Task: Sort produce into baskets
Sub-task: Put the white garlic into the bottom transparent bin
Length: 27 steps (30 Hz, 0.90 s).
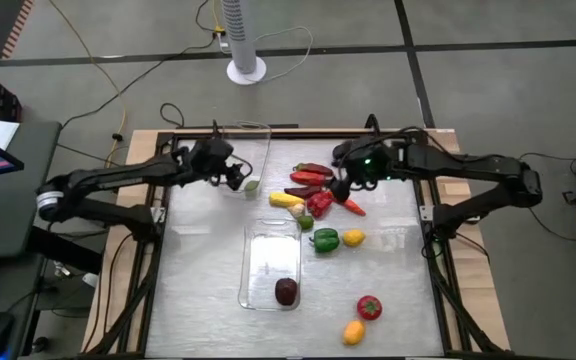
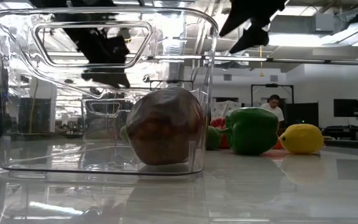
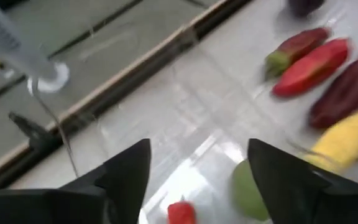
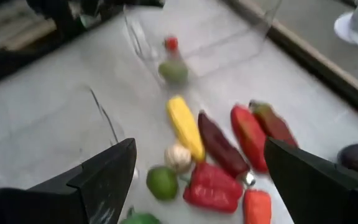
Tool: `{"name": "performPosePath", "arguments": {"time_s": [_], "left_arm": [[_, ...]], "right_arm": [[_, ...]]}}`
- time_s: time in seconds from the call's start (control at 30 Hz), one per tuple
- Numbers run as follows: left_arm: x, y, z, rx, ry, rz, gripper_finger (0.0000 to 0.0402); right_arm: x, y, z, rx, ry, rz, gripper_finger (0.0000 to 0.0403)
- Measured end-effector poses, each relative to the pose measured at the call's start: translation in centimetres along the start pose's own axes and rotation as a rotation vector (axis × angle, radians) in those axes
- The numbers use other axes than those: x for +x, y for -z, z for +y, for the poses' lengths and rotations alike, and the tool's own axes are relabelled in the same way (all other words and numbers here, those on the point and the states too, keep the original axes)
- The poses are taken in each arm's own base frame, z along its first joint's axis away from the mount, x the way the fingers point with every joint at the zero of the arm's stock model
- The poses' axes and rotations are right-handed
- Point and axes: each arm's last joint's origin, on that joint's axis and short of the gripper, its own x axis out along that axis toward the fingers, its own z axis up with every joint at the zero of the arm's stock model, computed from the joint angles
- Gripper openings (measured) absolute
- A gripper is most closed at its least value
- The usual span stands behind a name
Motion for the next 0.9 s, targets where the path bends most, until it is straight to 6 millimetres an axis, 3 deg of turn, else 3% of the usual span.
{"name": "performPosePath", "arguments": {"time_s": [0.17,0.33,0.63,0.9], "left_arm": [[1.8,-0.1,0.7,-0.133,0.009,0.063,0.0303],[0.7,-1.9,0.1,-0.194,0.130,0.095,0.0301],[-6.6,-7.0,-2.1,-0.138,0.290,-0.112,0.0279],[-10.9,-7.0,-2.6,-0.244,0.359,-0.183,0.0277]], "right_arm": [[2.4,0.7,0.3,-0.045,-0.032,0.109,0.0379],[6.0,1.9,0.7,-0.164,-0.043,0.229,0.0379],[12.2,2.6,1.1,-0.293,-0.181,0.241,0.0379],[17.0,3.6,0.2,-0.335,-0.192,0.227,0.0379]]}}
